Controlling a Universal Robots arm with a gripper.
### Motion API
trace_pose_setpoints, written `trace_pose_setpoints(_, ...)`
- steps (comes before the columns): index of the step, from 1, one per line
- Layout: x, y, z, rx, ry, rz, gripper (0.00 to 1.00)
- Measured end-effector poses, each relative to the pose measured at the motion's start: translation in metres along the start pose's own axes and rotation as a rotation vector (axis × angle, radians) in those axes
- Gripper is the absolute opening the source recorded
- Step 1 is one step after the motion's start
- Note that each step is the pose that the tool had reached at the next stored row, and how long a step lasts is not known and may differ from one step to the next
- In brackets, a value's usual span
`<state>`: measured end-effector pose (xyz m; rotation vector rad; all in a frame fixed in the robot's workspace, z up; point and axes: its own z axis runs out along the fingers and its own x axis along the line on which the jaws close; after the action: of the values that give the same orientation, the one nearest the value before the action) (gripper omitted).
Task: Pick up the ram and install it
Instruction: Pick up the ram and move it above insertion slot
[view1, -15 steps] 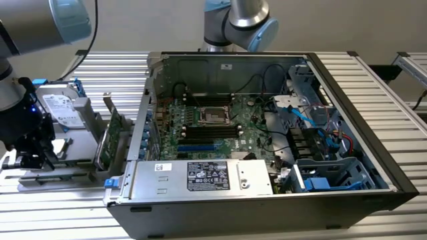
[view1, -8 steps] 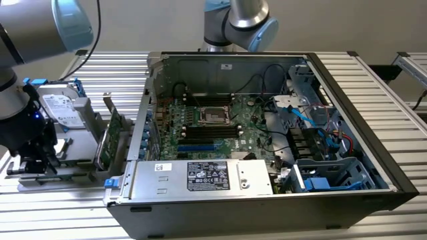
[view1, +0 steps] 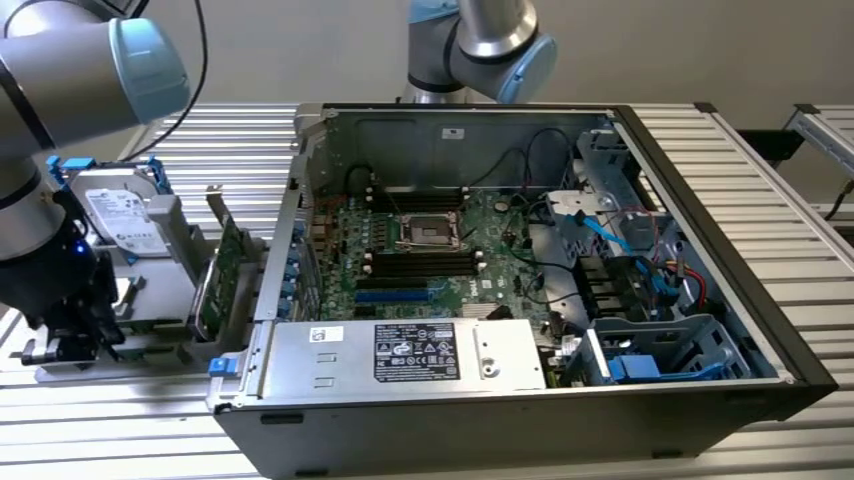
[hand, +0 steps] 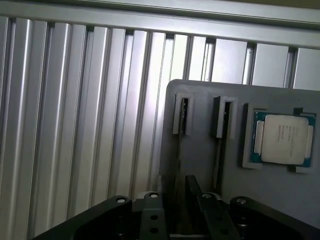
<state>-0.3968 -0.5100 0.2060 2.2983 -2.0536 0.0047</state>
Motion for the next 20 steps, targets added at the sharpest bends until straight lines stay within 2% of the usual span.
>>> trace_pose_setpoints(7, -0.002, -0.0007, 0.0105, 0.0001, 0.0003, -0.005, 0.30)
trace_pose_setpoints(20, -0.004, -0.0020, 0.0123, 0.0001, 0.0004, -0.005, 0.28)
